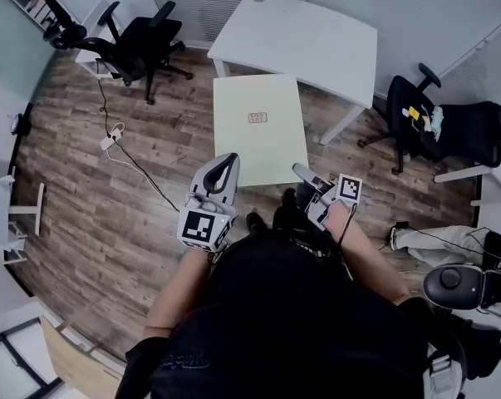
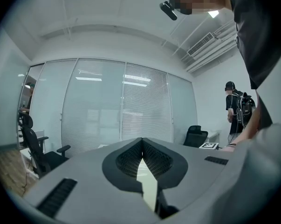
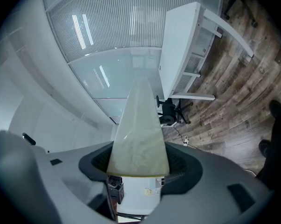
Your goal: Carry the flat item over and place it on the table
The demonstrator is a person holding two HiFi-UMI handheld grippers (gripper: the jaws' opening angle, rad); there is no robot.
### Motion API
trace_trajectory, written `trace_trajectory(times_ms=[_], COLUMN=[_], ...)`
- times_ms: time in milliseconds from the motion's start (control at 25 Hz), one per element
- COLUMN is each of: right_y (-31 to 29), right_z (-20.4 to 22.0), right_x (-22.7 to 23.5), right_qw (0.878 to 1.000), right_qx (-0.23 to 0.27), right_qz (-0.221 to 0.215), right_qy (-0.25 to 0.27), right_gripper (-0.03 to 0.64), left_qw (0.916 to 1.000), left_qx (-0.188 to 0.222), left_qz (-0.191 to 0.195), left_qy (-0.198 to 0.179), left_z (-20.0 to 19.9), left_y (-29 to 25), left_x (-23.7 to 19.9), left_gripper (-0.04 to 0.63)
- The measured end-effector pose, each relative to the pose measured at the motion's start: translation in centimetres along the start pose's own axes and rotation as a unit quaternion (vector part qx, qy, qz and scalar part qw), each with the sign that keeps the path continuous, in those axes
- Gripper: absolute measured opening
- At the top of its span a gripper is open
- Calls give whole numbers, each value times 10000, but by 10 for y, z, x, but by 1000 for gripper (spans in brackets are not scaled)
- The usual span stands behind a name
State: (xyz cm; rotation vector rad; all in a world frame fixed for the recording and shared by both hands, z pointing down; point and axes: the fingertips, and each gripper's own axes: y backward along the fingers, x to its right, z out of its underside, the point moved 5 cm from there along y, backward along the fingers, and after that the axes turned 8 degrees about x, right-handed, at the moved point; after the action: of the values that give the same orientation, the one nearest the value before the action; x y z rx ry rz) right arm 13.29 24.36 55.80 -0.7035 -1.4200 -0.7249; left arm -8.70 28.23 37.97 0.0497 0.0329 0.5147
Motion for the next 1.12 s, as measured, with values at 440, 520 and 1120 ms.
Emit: trace_trajectory(times_ms=[440,520,1120], right_y=[-34,-39,-99], right_z=[-11,-14,-87], right_x=[4,5,15], right_qw=[9999,9999,9995], right_qx=[-109,-122,-276], right_qz=[15,-15,-74], right_qy=[-44,-59,-156], right_gripper=[291,291,291], left_qw=[9990,9990,9974], left_qx=[-87,-100,-267], left_qz=[-308,-320,-571], left_qy=[323,294,344], left_z=[13,14,23], left_y=[-3,-6,-76], left_x=[-31,-34,-75], left_gripper=[15,15,14])
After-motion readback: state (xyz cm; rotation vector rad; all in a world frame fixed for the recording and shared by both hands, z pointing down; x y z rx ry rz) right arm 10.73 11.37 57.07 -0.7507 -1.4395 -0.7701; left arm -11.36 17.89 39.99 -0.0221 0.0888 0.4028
